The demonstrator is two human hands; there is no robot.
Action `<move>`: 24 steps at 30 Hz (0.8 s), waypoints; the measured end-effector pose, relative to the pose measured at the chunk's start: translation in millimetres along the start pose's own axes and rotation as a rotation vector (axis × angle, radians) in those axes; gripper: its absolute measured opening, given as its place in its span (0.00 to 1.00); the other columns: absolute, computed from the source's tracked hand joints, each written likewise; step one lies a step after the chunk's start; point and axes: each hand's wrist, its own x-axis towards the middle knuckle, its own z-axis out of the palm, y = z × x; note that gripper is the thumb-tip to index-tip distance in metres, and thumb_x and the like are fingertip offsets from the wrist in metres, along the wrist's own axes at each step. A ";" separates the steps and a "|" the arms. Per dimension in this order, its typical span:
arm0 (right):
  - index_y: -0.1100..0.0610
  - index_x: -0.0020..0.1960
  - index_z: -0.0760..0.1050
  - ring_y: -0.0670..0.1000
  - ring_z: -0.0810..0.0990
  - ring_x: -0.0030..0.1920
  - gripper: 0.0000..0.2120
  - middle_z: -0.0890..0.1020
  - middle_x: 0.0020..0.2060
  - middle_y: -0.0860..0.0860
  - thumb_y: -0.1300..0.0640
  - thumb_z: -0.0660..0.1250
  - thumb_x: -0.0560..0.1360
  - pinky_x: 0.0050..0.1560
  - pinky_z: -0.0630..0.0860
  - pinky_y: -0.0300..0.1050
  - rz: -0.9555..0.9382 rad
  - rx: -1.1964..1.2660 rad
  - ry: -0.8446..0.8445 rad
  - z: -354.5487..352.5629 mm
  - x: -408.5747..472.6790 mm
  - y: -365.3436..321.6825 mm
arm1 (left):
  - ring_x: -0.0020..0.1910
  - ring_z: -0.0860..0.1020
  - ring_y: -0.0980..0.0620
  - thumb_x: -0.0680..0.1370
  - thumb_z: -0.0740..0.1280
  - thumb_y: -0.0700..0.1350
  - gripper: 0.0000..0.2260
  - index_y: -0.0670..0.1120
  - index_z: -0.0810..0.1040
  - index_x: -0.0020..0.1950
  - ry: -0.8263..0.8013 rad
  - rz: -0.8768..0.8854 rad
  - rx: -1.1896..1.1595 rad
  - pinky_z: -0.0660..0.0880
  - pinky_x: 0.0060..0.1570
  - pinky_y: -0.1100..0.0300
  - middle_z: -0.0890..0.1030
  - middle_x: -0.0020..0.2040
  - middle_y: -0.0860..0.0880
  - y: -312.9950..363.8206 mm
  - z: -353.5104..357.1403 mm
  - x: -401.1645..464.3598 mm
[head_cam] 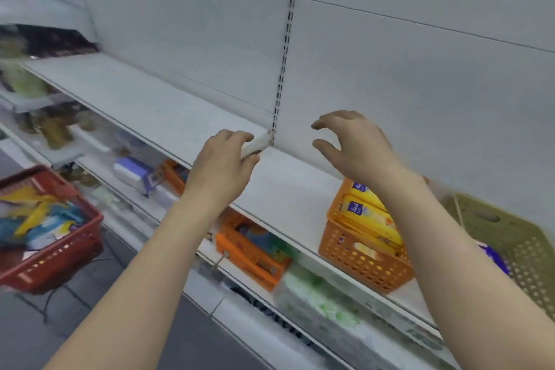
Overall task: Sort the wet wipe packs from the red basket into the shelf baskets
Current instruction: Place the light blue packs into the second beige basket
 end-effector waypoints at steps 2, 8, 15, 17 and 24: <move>0.51 0.65 0.76 0.51 0.71 0.67 0.15 0.77 0.64 0.47 0.51 0.64 0.80 0.57 0.70 0.45 -0.079 0.044 0.020 12.6 9.5 -35.3 | 0.66 0.70 0.46 0.80 0.64 0.51 0.18 0.49 0.72 0.69 0.058 -0.041 0.023 0.69 0.62 0.52 0.74 0.66 0.47 -35.2 -19.6 -14.4; 0.51 0.64 0.77 0.51 0.76 0.62 0.15 0.78 0.64 0.47 0.52 0.66 0.79 0.60 0.71 0.46 -0.199 0.230 -0.008 89.2 46.3 -151.4 | 0.62 0.72 0.46 0.79 0.65 0.49 0.16 0.47 0.75 0.66 0.139 -0.182 0.090 0.69 0.60 0.53 0.76 0.62 0.47 -157.1 -65.6 -49.2; 0.54 0.65 0.77 0.53 0.75 0.64 0.18 0.78 0.63 0.51 0.48 0.66 0.77 0.63 0.73 0.50 -0.298 0.376 -0.322 226.7 89.5 -302.3 | 0.57 0.75 0.44 0.77 0.68 0.47 0.14 0.48 0.77 0.62 0.049 -0.386 0.158 0.73 0.57 0.50 0.77 0.57 0.48 -320.1 -104.2 -88.1; 0.54 0.65 0.76 0.54 0.75 0.64 0.18 0.79 0.62 0.51 0.51 0.68 0.77 0.63 0.70 0.46 -0.318 0.383 -0.384 253.4 105.9 -339.1 | 0.59 0.75 0.44 0.77 0.68 0.47 0.15 0.48 0.77 0.63 0.030 -0.450 0.170 0.74 0.57 0.49 0.77 0.58 0.48 -360.5 -116.3 -92.1; 0.54 0.64 0.77 0.55 0.77 0.61 0.20 0.80 0.59 0.52 0.47 0.67 0.76 0.61 0.74 0.52 -0.303 0.420 -0.607 347.7 174.2 -428.1 | 0.62 0.74 0.47 0.77 0.67 0.48 0.16 0.49 0.76 0.65 -0.036 -0.644 0.138 0.71 0.59 0.53 0.76 0.61 0.50 -481.6 -117.9 -81.0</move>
